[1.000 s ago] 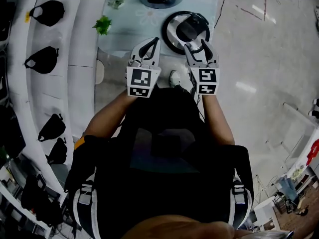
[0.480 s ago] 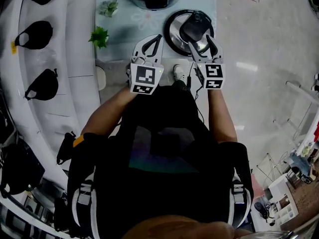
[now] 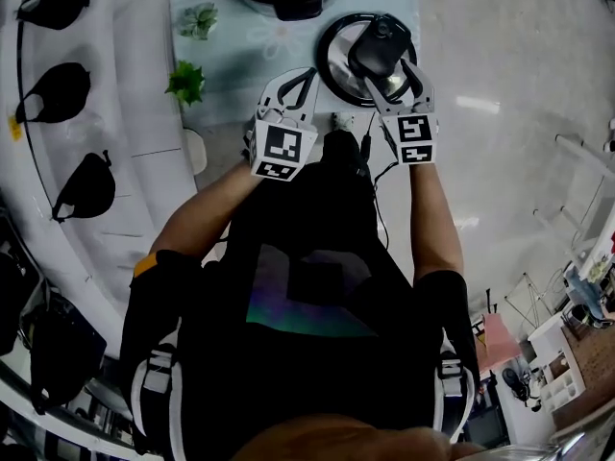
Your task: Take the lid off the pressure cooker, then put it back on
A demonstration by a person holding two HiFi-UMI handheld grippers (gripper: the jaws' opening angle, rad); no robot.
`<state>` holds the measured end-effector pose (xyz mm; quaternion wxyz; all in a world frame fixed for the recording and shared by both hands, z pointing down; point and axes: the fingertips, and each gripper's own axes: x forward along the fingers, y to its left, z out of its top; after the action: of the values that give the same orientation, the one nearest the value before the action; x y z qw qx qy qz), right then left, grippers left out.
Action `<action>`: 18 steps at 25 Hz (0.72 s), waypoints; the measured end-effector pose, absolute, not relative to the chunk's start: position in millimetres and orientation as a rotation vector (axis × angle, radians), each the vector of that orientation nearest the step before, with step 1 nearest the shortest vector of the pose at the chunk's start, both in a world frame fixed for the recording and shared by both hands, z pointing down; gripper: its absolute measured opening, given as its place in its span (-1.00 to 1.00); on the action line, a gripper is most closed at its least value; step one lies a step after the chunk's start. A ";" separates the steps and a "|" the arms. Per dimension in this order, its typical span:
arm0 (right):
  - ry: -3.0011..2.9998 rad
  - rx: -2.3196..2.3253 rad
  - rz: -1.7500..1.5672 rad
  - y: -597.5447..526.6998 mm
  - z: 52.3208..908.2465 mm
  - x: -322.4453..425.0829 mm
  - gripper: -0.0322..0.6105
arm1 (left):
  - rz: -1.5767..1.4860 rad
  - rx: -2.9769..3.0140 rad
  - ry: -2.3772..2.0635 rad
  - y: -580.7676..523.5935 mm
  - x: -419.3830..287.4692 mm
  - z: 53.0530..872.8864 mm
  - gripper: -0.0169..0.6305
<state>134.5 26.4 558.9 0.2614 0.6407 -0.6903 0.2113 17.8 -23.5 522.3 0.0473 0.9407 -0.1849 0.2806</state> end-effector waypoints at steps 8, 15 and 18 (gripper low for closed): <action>-1.979 1.597 0.559 17.1 593.8 138.7 0.10 | 0.859 2.782 -0.713 -31.2 37.7 548.1 -0.92; -2.085 1.441 0.478 4.6 610.6 130.2 0.11 | 0.895 2.688 -0.848 -38.2 41.3 566.2 -0.92; -2.103 1.391 0.464 2.0 617.3 129.9 0.11 | 0.905 2.662 -0.872 -37.3 43.6 572.7 -0.92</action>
<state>129.9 2.0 617.3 0.2850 0.5200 -0.7863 0.1735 43.6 -37.3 572.7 0.0990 0.8999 -0.2948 0.3058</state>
